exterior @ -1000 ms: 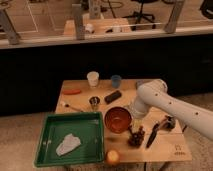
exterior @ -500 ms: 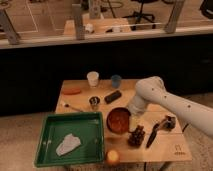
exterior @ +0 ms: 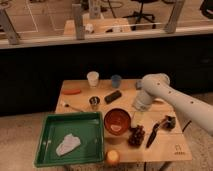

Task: Stack bowls into tray

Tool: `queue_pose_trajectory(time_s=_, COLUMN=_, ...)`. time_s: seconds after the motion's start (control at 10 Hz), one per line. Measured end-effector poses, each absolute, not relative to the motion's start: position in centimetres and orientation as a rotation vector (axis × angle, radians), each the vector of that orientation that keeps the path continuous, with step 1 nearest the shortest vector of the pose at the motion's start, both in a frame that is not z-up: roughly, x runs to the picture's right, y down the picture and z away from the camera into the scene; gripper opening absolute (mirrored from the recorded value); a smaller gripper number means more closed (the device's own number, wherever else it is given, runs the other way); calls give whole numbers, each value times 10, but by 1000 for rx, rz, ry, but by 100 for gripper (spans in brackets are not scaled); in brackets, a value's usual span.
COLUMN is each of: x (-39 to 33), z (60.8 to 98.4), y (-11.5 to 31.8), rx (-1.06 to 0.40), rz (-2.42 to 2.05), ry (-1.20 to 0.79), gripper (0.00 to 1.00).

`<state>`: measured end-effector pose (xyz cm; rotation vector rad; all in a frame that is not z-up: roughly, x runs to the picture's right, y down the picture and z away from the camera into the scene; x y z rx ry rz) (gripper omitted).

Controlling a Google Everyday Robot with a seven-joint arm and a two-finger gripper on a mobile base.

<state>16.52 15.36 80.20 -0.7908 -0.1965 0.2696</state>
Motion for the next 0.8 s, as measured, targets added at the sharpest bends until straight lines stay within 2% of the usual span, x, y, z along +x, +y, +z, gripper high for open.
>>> queue_pose_trajectory(time_s=0.5, x=162, z=803, y=152, rx=-788, rz=268, ry=-200, gripper=80)
queue_pose_trajectory(time_s=0.8, x=159, z=803, y=153, rx=-771, rz=413, ry=-156, gripper=80)
